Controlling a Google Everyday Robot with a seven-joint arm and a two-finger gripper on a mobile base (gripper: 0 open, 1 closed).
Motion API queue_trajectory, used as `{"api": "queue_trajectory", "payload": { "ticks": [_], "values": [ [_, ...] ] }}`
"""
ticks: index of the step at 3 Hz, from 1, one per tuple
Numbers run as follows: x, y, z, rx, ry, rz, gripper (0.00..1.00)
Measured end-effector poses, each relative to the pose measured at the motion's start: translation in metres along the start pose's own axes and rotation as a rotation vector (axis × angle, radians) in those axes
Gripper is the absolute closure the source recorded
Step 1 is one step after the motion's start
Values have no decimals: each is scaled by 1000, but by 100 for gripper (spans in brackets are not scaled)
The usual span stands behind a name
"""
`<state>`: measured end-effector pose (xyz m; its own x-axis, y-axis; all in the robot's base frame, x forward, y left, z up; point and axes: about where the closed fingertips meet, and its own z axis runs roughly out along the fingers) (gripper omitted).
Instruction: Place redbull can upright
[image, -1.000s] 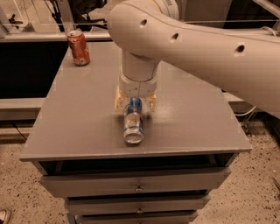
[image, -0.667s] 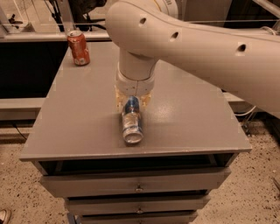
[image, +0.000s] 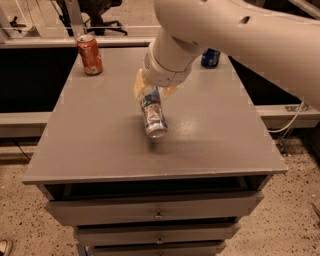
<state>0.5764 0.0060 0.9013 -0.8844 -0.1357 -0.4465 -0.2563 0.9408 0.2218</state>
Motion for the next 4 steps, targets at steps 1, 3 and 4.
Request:
{"api": "queue_trajectory", "payload": {
  "ticks": [1,3,4],
  "values": [
    [-42,-3,-26,-160,-183,-19,100],
    [-97,-4,-67,-502,-574,17,100],
    [-89,-14,-77,-497,-619,-39,100]
  ]
}}
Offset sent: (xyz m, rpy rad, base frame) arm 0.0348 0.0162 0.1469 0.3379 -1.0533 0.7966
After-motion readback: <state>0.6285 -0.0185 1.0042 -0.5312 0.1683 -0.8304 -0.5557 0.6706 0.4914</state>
